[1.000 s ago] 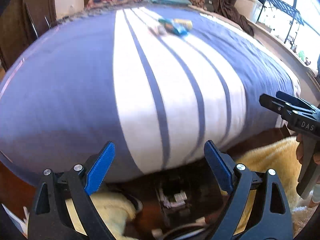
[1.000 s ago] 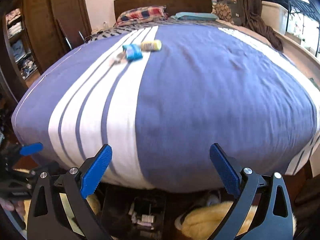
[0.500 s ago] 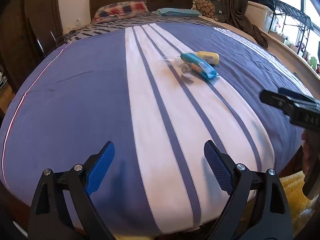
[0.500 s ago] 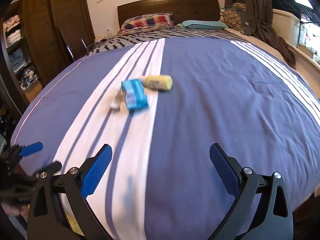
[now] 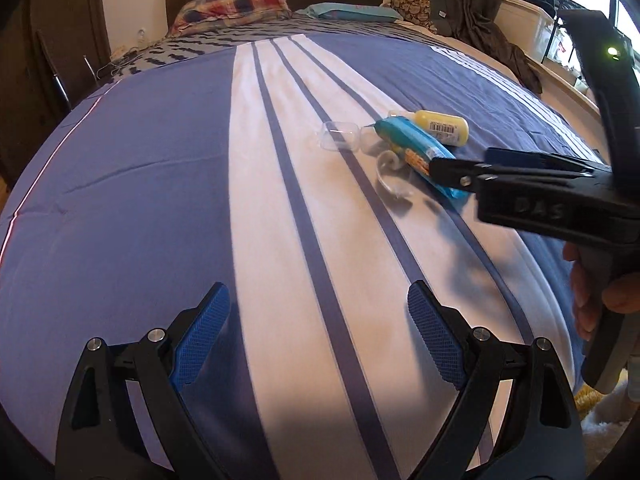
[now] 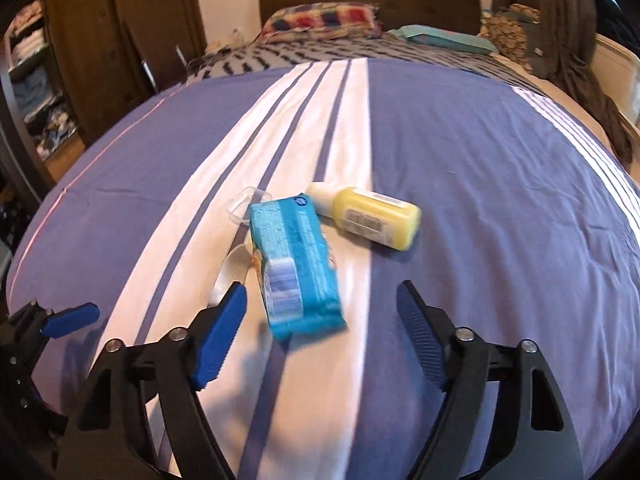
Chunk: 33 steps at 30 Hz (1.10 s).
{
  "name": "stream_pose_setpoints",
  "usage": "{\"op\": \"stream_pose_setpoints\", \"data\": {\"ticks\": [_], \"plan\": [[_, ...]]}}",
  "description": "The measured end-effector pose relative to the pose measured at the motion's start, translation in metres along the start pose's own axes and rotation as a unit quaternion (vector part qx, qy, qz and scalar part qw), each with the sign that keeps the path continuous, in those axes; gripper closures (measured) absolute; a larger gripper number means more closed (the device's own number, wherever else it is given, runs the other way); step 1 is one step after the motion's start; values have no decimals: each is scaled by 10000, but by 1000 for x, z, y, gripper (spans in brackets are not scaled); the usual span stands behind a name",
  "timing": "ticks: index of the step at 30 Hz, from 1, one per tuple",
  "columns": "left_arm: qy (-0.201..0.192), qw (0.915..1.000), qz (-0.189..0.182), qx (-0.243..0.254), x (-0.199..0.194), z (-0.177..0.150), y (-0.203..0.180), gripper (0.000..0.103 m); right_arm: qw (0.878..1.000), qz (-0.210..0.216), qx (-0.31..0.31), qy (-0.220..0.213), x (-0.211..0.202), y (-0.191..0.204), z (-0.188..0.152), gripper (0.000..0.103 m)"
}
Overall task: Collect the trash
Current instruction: 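Grasp the blue wipes pack with the right tool while the left tool grasps the white cable, then carry the wipes pack and white cable over the bin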
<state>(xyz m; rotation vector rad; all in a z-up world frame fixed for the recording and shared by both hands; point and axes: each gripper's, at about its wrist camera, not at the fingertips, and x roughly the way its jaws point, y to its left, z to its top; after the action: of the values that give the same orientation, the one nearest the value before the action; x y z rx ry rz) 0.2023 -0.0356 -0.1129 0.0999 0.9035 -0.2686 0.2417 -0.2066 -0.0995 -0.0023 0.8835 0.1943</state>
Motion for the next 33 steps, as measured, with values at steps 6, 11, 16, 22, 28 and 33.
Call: {"op": "stream_pose_setpoints", "data": {"ticks": [6, 11, 16, 22, 28, 33], "plan": [[38, 10000, -34, 22, 13, 10, -1, 18, 9997, 68, -13, 234, 18, -3, 1, 53], [21, 9999, -129, 38, 21, 21, -6, 18, 10000, -74, -38, -14, -2, -10, -2, 57], [-92, 9996, -260, 59, 28, 38, -15, 22, 9994, -217, 109, -247, -25, -29, -8, 58], [-80, 9987, -491, 71, 47, 61, -30, 40, 9985, -277, 289, -366, -40, -47, -18, 58], [35, 9985, -489, 235, 59, 65, -41, 84, 9980, -318, 315, -440, -52, -50, -29, 58], [68, 9982, -543, 256, 46, 53, -42, 101, 9980, -330, 320, -440, -64, -47, -42, 58]]}}
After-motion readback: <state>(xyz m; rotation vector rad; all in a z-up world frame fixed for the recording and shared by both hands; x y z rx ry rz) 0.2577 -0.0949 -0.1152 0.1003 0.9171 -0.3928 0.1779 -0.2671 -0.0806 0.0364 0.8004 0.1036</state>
